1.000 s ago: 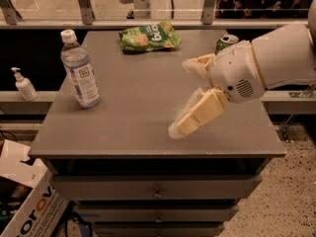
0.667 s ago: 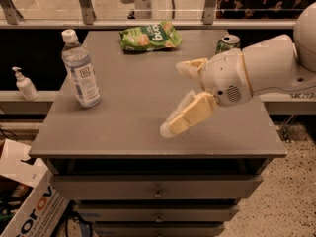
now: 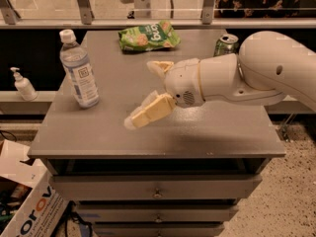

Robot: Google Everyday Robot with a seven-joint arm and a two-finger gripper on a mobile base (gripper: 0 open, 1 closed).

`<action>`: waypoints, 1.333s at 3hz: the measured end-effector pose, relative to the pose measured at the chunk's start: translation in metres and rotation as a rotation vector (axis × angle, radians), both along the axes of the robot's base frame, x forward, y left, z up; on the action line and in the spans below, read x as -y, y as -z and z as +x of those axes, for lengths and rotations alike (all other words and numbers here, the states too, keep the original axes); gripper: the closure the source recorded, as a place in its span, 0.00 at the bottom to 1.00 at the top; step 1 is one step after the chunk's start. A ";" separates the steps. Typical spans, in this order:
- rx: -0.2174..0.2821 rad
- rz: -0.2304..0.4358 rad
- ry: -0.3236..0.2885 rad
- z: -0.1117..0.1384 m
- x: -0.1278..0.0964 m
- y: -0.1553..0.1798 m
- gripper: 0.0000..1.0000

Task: Knock blue plastic bottle over

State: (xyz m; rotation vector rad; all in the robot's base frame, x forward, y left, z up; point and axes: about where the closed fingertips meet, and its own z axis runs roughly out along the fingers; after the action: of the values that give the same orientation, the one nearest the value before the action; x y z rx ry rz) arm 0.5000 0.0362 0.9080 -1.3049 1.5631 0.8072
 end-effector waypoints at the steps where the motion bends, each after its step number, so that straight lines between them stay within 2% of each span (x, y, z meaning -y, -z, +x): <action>1: 0.015 0.061 0.007 0.016 -0.032 0.005 0.00; 3: 0.043 0.084 0.040 0.027 -0.044 0.006 0.00; 4: 0.091 0.140 0.112 0.053 -0.062 0.015 0.00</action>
Offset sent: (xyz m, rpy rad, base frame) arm 0.0138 0.0270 -0.0057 0.0502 -0.0145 -0.0058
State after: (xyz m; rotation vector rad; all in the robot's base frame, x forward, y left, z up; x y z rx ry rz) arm 0.5535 0.0978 0.8934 -1.1271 1.4673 0.7627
